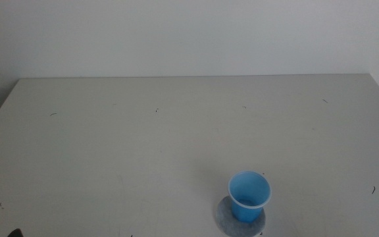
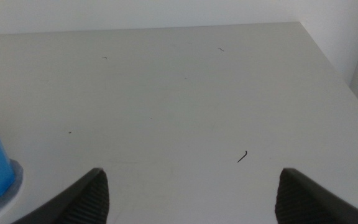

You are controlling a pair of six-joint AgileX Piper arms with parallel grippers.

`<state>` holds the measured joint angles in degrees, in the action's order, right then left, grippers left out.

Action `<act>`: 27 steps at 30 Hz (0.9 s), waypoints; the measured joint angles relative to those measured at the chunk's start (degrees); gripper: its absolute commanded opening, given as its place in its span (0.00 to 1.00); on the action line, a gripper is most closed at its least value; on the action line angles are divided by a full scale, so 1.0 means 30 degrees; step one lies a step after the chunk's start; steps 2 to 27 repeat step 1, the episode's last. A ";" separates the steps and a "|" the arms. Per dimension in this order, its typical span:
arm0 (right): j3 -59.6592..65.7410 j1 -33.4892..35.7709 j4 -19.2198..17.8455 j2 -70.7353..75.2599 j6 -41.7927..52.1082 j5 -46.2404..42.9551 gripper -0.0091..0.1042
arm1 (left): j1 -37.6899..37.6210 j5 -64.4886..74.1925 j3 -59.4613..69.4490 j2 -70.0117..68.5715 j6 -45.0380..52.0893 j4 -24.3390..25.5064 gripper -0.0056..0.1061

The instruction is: Place an empty cup on a cup mat.

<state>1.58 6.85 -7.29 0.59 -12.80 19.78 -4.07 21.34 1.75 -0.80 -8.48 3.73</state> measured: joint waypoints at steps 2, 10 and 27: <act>0.0000 0.0000 -0.0048 0.0000 0.0000 0.0000 0.70 | 0.0000 0.0000 0.0000 0.0000 0.0000 0.0000 0.99; 0.0000 0.0000 -0.0048 0.0000 0.0000 0.0000 0.70 | 0.0000 0.0000 0.0000 0.0000 0.0000 0.0000 0.99; 0.0000 0.0000 -0.0048 0.0000 0.0000 0.0000 0.70 | 0.0000 0.0000 0.0000 0.0000 0.0000 0.0000 0.99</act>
